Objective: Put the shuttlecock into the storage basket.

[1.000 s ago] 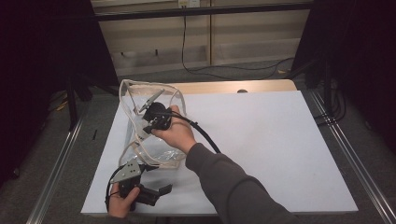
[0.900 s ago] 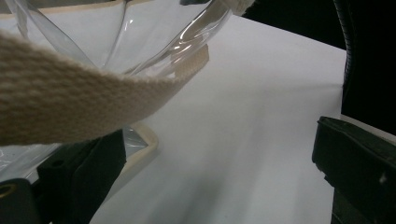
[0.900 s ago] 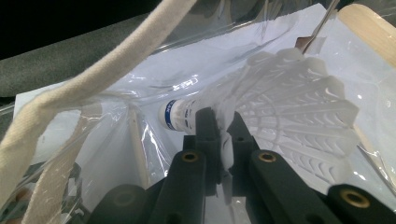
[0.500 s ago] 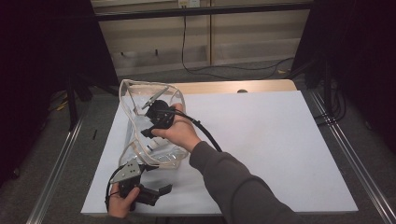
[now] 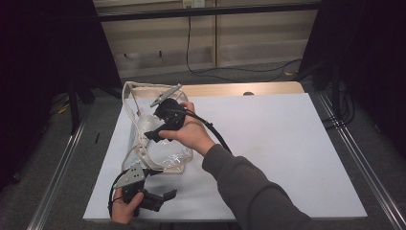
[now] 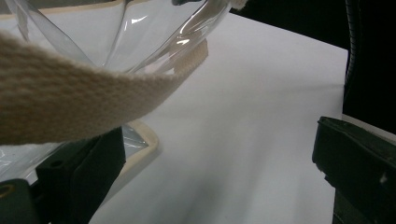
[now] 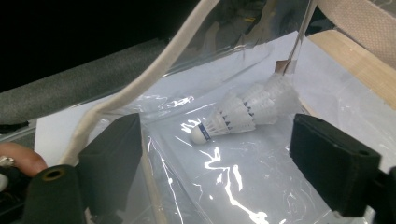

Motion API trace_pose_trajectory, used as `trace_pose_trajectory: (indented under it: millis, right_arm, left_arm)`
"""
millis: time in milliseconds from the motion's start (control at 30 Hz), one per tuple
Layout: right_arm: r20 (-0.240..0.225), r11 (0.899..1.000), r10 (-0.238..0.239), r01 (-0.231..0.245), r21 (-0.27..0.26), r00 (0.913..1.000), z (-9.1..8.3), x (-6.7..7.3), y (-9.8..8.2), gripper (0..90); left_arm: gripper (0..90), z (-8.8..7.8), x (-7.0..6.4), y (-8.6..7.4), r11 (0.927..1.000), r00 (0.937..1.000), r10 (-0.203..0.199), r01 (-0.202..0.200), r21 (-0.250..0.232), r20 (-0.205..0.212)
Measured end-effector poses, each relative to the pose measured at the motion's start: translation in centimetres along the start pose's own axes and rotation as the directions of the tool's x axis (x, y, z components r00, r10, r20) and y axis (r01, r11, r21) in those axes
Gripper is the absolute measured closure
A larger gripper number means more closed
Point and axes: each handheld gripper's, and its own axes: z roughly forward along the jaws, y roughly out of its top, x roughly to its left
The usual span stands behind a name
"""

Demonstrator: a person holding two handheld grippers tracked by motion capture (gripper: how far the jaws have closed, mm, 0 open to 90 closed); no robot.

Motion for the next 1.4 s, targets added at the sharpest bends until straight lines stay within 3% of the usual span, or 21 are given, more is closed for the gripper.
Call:
trace_pose_trajectory:
  millis: [333,800,1400]
  right_arm:
    - [-0.012,1.0,-0.021,0.021,-0.005,0.9997,-1.5,0.0,-0.1,13.9]
    - [-0.043,0.999,-0.015,0.014,-0.041,0.9989,-3.6,0.2,-0.4,10.1]
    - [-0.076,0.999,-0.012,0.009,-0.044,0.9971,-5.4,-0.1,-1.7,7.2]
  left_arm:
    - [2.5,0.1,0.0,0.0,1.0,1.0,0.005,-0.005,0.004,0.001]
    - [2.5,0.1,0.0,0.0,0.9999,0.9999,0.013,-0.013,0.011,-0.002]
    - [2.4,0.2,-0.1,0.1,0.9999,0.9999,0.011,-0.011,0.012,-0.003]
